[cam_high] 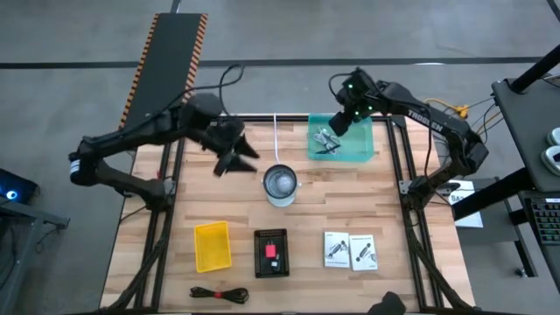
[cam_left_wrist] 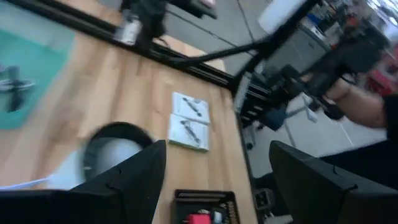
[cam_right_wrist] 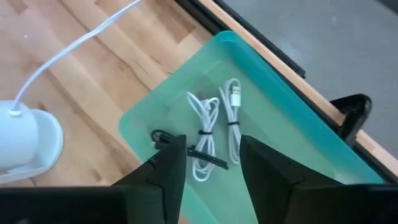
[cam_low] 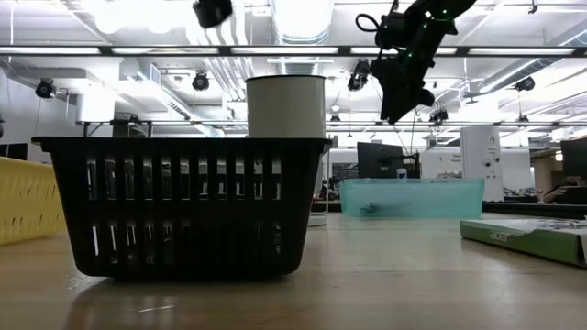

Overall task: Pick and place items into bin
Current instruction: Put the black USB cable into the green bin

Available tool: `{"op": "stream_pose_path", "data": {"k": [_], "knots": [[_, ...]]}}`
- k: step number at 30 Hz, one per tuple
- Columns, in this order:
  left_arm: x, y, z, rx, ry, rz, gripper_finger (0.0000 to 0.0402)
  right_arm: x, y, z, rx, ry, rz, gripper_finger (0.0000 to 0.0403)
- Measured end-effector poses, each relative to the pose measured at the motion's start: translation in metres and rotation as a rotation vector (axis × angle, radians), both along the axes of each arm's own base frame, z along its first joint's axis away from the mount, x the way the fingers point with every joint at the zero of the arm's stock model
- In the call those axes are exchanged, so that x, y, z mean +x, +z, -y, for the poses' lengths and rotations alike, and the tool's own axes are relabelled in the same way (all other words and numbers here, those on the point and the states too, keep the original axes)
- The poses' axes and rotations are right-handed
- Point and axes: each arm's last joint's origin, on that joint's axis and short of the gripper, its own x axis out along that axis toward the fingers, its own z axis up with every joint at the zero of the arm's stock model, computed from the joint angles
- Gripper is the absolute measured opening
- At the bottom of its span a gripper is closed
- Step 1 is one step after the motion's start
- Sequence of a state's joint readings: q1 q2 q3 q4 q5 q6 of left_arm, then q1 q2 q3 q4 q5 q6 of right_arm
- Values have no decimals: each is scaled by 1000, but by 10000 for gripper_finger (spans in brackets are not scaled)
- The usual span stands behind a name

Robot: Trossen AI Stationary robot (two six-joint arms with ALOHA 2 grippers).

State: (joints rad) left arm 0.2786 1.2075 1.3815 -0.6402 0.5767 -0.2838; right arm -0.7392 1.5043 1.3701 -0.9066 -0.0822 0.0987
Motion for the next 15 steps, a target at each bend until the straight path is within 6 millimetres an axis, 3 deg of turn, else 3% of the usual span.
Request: {"op": "stream_pose_path", "data": {"k": [4,10,15], "knots": [[-7,2,38,-1,-90,-40,268,6,0,-7,12,1,13,128],[-37,-15,99,-169,-237,-427,268,17,1,-20,35,17,29,122],[-50,-31,147,-15,-314,-584,267,27,2,-31,23,66,48,125]]}}
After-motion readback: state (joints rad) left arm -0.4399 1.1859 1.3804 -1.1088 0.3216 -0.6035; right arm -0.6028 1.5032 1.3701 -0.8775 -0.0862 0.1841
